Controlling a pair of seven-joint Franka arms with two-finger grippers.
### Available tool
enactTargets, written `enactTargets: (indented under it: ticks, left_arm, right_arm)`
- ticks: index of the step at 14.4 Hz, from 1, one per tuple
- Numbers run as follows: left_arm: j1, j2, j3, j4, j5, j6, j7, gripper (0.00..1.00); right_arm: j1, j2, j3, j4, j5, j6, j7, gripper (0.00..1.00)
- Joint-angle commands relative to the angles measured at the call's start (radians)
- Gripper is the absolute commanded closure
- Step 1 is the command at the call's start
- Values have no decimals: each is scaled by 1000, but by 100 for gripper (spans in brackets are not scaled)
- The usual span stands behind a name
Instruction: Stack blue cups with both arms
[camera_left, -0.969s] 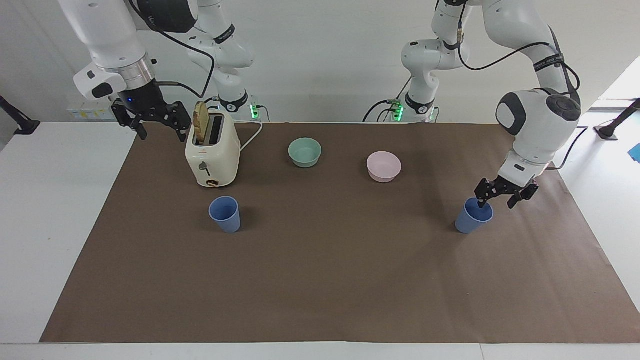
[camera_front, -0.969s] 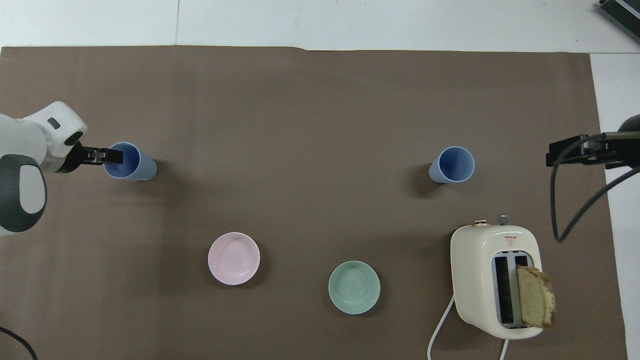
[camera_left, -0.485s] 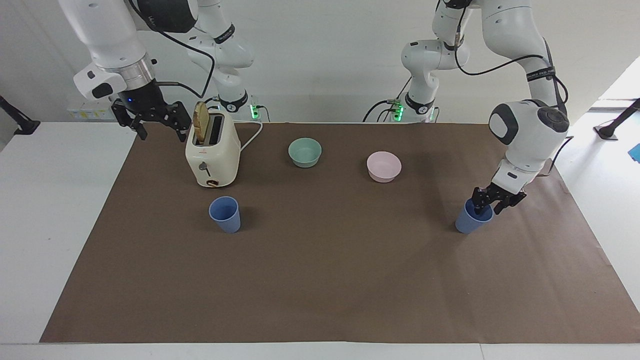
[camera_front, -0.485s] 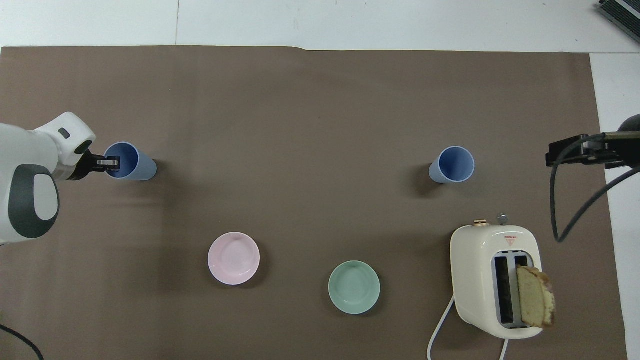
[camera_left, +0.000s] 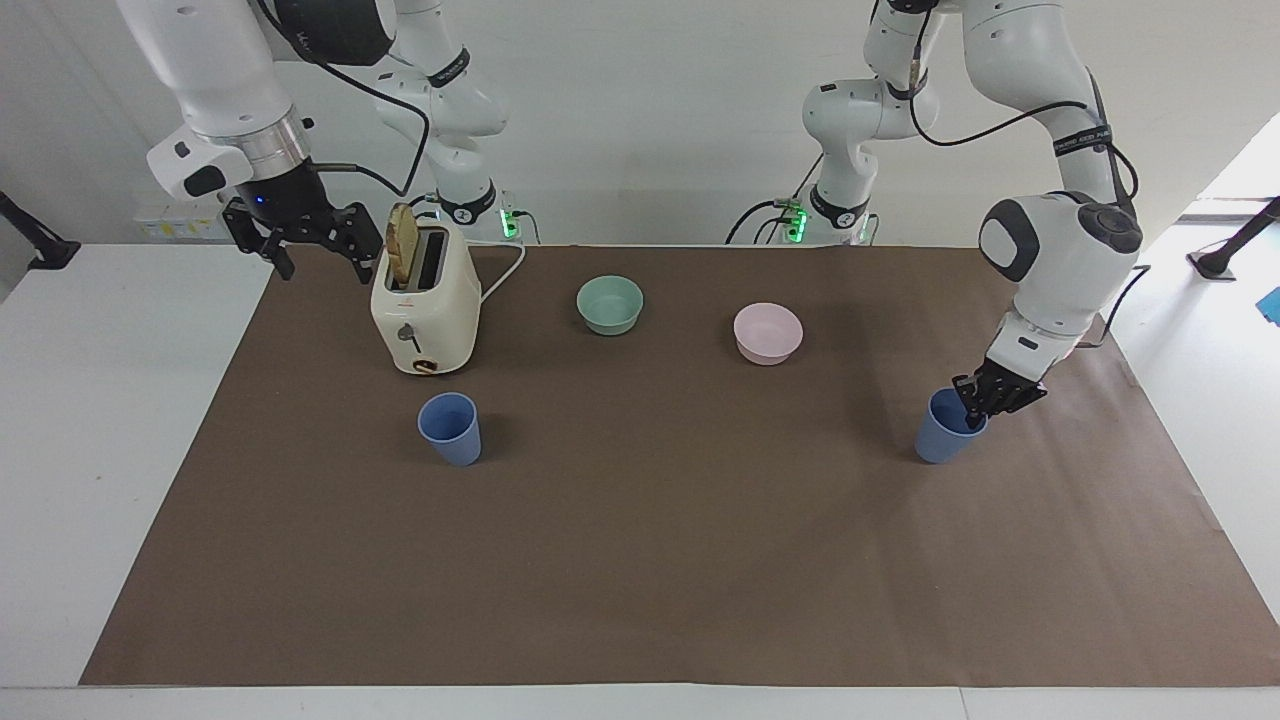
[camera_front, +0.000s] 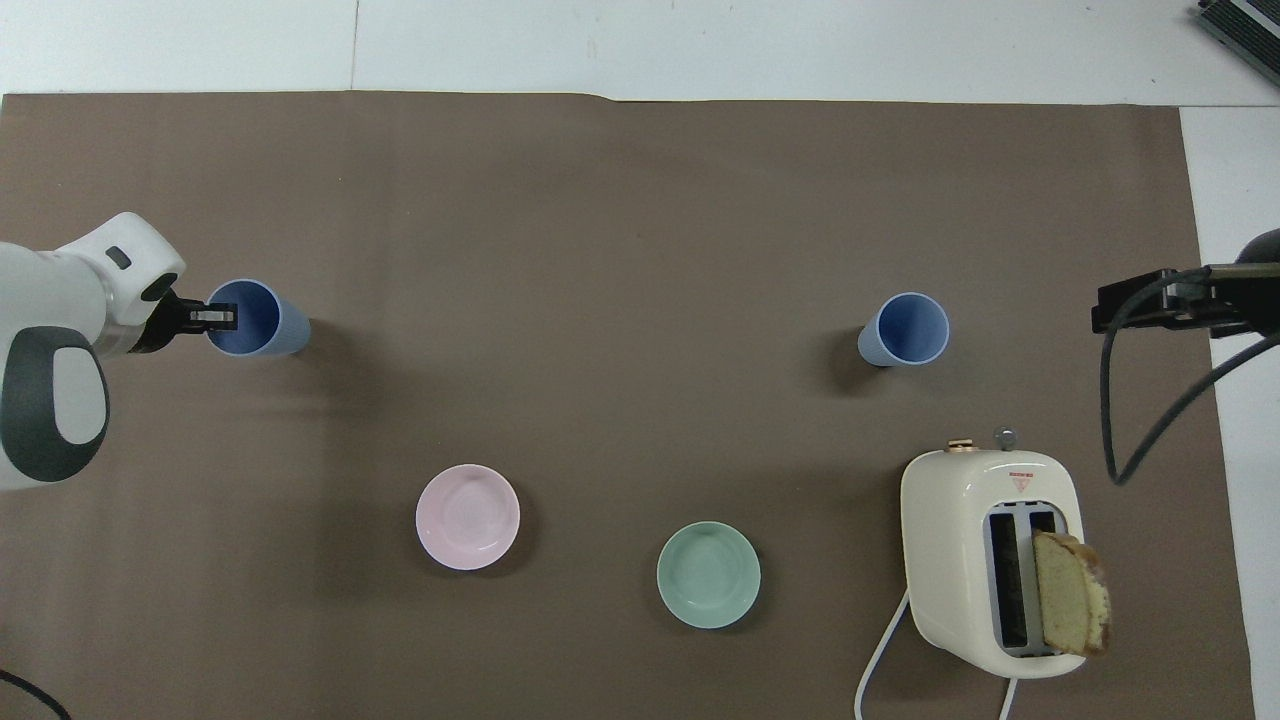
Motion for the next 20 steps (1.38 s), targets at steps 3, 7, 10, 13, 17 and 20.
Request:
enactTargets:
  ticks: [3, 7, 10, 13, 17, 20]
  left_arm:
    - [-165, -22, 6, 14, 2, -23, -166, 100]
    - [-300, -5, 8, 14, 7, -3, -298, 100]
    - [-387, 19, 8, 12, 9, 32, -410, 100]
    - [-481, 55, 8, 12, 53, 96, -573, 100]
    - [-552, 86, 6, 18, 98, 113, -682, 100]
    - [-558, 83, 0, 15, 96, 100, -708, 98]
  right_arm:
    - [-16, -21, 5, -22, 15, 2, -30, 0]
    - [-16, -21, 5, -22, 17, 2, -30, 0]
    - [-16, -21, 5, -25, 17, 7, -33, 0]
    - [-17, -23, 5, -28, 17, 10, -31, 0]
    - [-17, -26, 5, -32, 17, 11, -31, 0]
    - [-16, -30, 5, -52, 18, 18, -30, 0]
